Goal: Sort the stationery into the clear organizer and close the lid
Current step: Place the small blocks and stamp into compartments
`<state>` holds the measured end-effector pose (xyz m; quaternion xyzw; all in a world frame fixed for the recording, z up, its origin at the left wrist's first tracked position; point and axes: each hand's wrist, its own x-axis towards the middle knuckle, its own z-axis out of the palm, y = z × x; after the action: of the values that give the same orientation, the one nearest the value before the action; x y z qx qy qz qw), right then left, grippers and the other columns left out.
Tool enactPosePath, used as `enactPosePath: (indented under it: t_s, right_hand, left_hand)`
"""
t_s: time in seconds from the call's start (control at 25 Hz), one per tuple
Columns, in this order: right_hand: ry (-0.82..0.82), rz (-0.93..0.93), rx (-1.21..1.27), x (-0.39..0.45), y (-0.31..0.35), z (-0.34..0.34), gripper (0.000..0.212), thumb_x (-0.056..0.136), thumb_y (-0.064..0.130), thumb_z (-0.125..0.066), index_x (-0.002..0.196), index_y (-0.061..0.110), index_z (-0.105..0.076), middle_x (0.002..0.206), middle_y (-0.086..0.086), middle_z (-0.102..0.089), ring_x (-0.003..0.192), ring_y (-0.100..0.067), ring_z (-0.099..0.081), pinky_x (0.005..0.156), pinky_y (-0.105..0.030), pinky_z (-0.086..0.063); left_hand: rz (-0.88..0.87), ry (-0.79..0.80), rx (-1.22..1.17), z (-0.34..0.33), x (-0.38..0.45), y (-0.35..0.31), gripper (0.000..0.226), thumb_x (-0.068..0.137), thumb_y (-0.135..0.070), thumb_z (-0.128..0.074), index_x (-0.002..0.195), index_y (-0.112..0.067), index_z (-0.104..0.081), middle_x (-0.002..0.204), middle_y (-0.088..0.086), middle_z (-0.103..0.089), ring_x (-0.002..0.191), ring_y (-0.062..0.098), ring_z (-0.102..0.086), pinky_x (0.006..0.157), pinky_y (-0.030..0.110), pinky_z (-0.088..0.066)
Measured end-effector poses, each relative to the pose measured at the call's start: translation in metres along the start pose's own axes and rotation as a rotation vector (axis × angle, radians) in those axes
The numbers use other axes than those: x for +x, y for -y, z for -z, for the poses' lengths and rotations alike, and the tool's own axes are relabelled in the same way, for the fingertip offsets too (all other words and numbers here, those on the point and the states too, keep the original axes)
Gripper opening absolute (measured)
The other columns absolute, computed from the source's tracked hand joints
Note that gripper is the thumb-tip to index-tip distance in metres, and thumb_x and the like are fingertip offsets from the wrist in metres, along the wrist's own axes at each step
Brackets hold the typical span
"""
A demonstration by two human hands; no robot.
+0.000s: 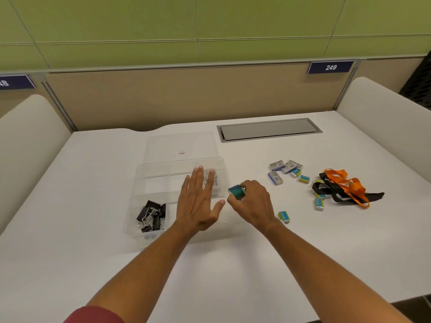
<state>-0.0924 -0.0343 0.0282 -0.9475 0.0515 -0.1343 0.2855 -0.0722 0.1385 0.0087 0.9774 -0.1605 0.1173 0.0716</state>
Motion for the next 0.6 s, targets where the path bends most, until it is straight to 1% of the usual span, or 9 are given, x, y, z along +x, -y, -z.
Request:
enactPosePath:
  t_s: [0.08,0.16,0.28,0.36,0.48,0.6]
  right_hand:
    - [0.012,0.021,0.007,0.001,0.011,-0.007,0.045,0.077,0.047,-0.068,0.106,0.014,-0.062,0.101,-0.004,-0.065,0.089,-0.015,-0.058,0.068,-0.020,-0.042]
    - [0.033,0.029,0.018,0.001,0.022,-0.015,0.046,0.078,0.047,-0.069,0.108,0.014,-0.062,0.102,-0.004,-0.066,0.088,-0.015,-0.059,0.068,-0.019,-0.045]
    - [0.067,0.040,-0.002,0.001,0.034,-0.027,0.045,0.080,0.045,-0.067,0.111,0.013,-0.062,0.106,-0.006,-0.068,0.091,-0.020,-0.063,0.074,-0.029,-0.056]
    - [0.094,0.041,-0.048,0.001,0.041,-0.034,0.046,0.081,0.047,-0.065,0.113,0.013,-0.062,0.109,-0.006,-0.068,0.092,-0.022,-0.064,0.076,-0.033,-0.058]
    - [0.139,0.035,-0.110,0.000,0.048,-0.047,0.047,0.083,0.048,-0.063,0.116,0.014,-0.060,0.112,-0.005,-0.067,0.093,-0.022,-0.064,0.075,-0.031,-0.057]
    - [0.191,0.007,-0.166,-0.003,0.051,-0.059,0.048,0.084,0.046,-0.064,0.121,0.015,-0.057,0.116,-0.005,-0.065,0.094,-0.023,-0.064,0.078,-0.031,-0.055]
  left_hand:
    - [0.033,0.004,0.020,0.004,-0.002,0.013,0.087,0.086,-0.069,-0.021,0.152,-0.022,0.011,0.160,0.011,0.014,0.147,0.024,0.015,0.119,0.041,0.011]
    - [0.068,0.011,0.024,0.006,-0.005,0.025,0.087,0.086,-0.069,-0.020,0.152,-0.022,0.010,0.160,0.011,0.013,0.147,0.025,0.014,0.119,0.042,0.009]
    - [0.101,0.021,0.015,0.008,-0.010,0.042,0.085,0.085,-0.069,-0.019,0.152,-0.024,0.010,0.160,0.011,0.012,0.147,0.025,0.014,0.119,0.043,0.008]
    - [0.117,0.027,0.026,0.008,-0.012,0.052,0.085,0.086,-0.069,-0.018,0.152,-0.024,0.009,0.160,0.010,0.012,0.147,0.025,0.015,0.118,0.042,0.011]
    - [0.142,0.030,0.021,0.007,-0.017,0.065,0.084,0.086,-0.068,-0.019,0.152,-0.023,0.007,0.161,0.009,0.012,0.147,0.025,0.015,0.114,0.039,0.018]
    - [0.153,0.033,0.004,0.005,-0.022,0.074,0.084,0.085,-0.068,-0.019,0.153,-0.023,0.004,0.161,0.009,0.010,0.148,0.025,0.012,0.117,0.040,0.013]
